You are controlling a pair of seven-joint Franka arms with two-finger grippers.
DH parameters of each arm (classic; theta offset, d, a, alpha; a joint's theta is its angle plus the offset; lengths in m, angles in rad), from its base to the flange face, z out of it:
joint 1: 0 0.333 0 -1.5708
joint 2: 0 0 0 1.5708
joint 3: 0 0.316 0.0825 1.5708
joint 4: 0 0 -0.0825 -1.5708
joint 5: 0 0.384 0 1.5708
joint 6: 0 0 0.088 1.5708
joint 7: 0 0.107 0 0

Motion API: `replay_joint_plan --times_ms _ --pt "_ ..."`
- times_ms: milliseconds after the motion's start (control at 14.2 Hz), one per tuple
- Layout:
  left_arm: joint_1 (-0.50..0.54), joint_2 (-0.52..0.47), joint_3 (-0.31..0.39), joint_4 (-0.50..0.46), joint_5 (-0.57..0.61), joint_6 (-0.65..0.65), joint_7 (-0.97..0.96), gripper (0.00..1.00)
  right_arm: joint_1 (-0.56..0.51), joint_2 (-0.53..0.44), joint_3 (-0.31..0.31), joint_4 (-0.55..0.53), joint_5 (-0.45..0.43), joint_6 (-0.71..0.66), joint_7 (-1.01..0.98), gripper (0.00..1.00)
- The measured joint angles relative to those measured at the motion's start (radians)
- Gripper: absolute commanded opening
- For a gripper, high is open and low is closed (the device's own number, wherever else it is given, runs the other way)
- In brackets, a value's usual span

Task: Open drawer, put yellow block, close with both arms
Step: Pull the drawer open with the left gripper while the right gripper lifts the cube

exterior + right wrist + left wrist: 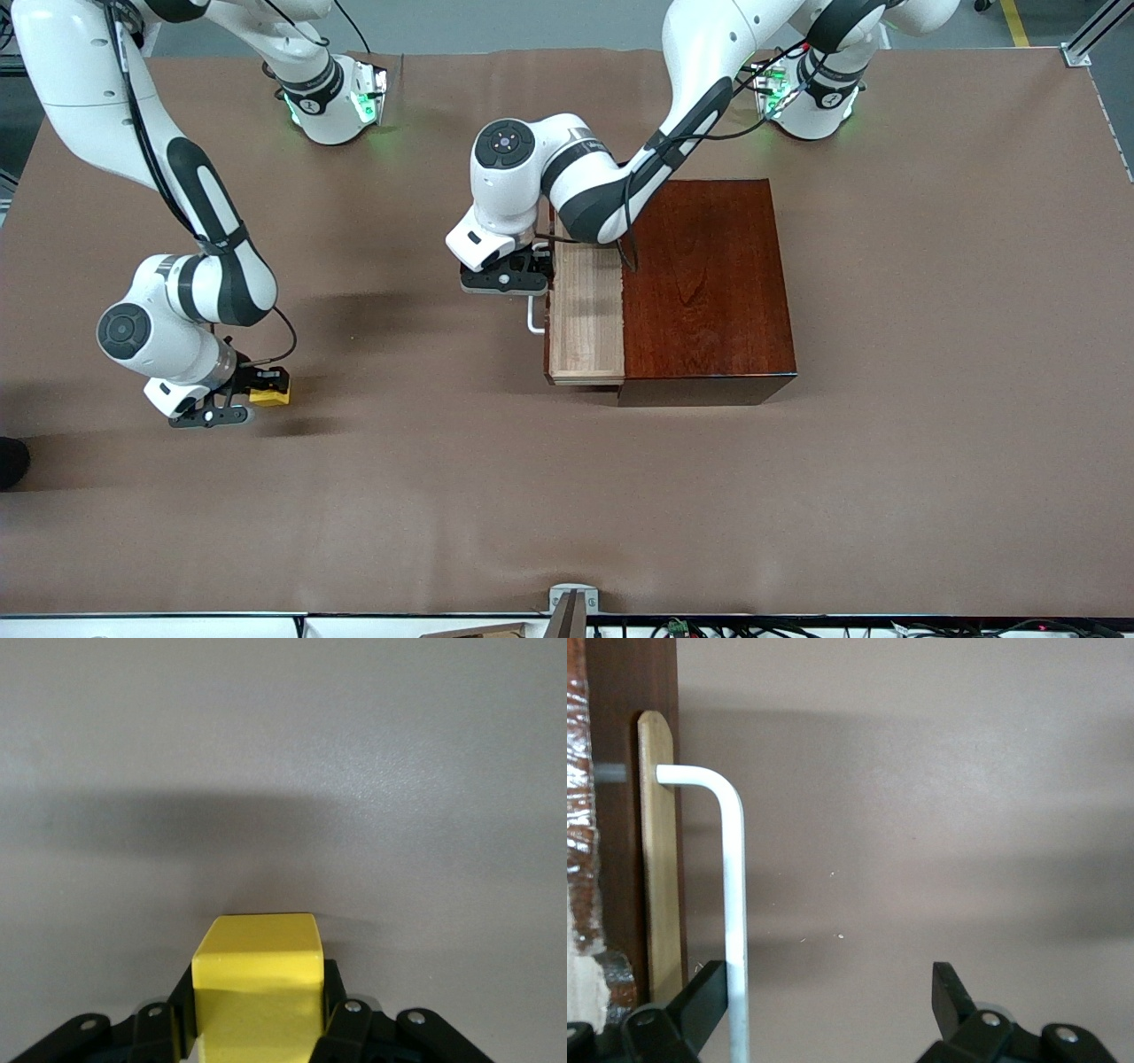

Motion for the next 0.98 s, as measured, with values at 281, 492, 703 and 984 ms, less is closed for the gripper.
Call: replay_joint_plan --times_ms 281,492,703,984 --pt "-0.003 0.000 0.003 -0.001 0.000 0.002 0.001 1.00 -0.041 -0.052 -0.004 0.017 0.000 -0.106 -0.263 0.00" --pt "-0.004 0.000 0.003 -0.001 0.000 0.004 0.002 1.00 -0.056 -0.116 -0.004 0.024 0.000 -0.197 -0.425 0.00" --pt "-0.018 0.001 0.010 -0.003 0.000 0.029 0.008 1.00 -0.055 -0.169 0.003 0.035 0.000 -0.280 -0.541 0.00" --pt "-0.029 0.001 0.015 -0.008 -0.005 0.064 0.011 1.00 -0.051 -0.208 0.015 0.086 0.001 -0.407 -0.751 0.00"
